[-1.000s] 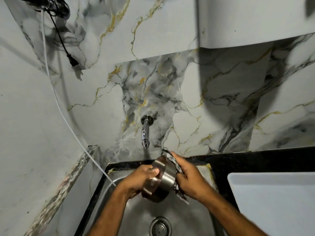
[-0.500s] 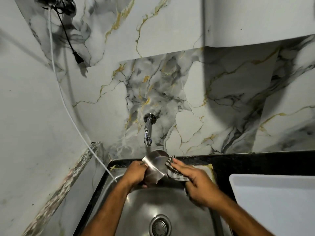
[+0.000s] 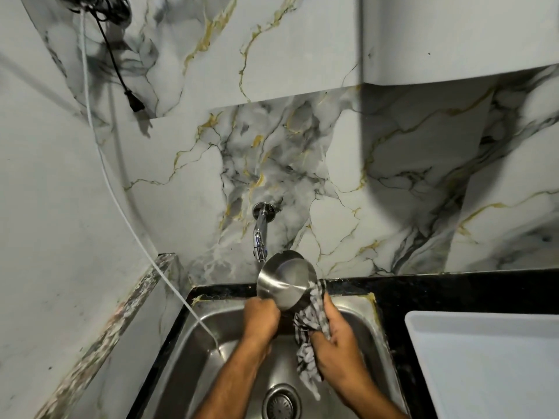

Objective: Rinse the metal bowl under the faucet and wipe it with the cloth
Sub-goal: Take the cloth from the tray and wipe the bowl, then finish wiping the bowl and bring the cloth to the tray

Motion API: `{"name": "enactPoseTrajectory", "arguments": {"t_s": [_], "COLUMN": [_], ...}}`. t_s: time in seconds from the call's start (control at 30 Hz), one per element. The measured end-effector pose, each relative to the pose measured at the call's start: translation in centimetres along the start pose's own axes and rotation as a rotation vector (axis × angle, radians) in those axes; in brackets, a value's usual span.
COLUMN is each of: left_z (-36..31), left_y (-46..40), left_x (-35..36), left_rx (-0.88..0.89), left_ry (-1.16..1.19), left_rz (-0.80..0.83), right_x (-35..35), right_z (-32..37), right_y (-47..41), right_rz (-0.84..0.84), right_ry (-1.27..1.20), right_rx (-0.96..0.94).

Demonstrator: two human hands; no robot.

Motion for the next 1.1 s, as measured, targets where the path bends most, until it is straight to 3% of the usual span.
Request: {"name": "enactPoseTrajectory", "arguments": {"t_s": [0.27, 0.33, 0.4, 0.5, 0.7, 0.9, 1.1], "left_z": [-1.6, -2.1, -2.6, -3.2, -3.8, -1.6, 0.5], "left_y": [0.7, 0.9, 0.8, 0.1, -1.9, 0.2, 4.6], "left_x": [-0.2, 0.8, 1.3, 1.1, -0.5, 5.9, 17.4], "left_rx": [0.187, 0.236, 0.322, 0.387, 0.420, 0.435, 0.329], "left_ry": [-0.370, -0.413, -0.539, -0.703, -0.933, -0.835, -0.626], "left_rz": [0.417, 0.380, 0.219, 0.054, -0.046, 0.165, 0.343], "right_x": [-3.1, -1.4, -0.2, -1.2, -8.1, -15.7, -25.4], "right_z": [0.2, -0.3, -1.3, -3.0, -3.6, -2.1, -2.4], "right_y": [-3.5, -2.6, -1.7, -0.7, 0.2, 0.9, 4.2], "right_rz": [0.198, 0.276, 0.336, 0.313, 0.118, -0.101, -0.358], "right_ry": [-0.706, -0.796, -0.837, -0.809, -0.857, -0.682, -0.311], "right_rx": [0.313, 0.356, 0.366, 0.375, 0.303, 0.235, 0.249]}}
Point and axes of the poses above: each hand's wrist, its own y-axis away from the middle knuckle, its own x-axis out of the palm, z = x × y, the point moved 6 cm from there along -y, towards the middle knuckle, and after that the axes turned 2 degrees about -x, right-handed, at the moved point
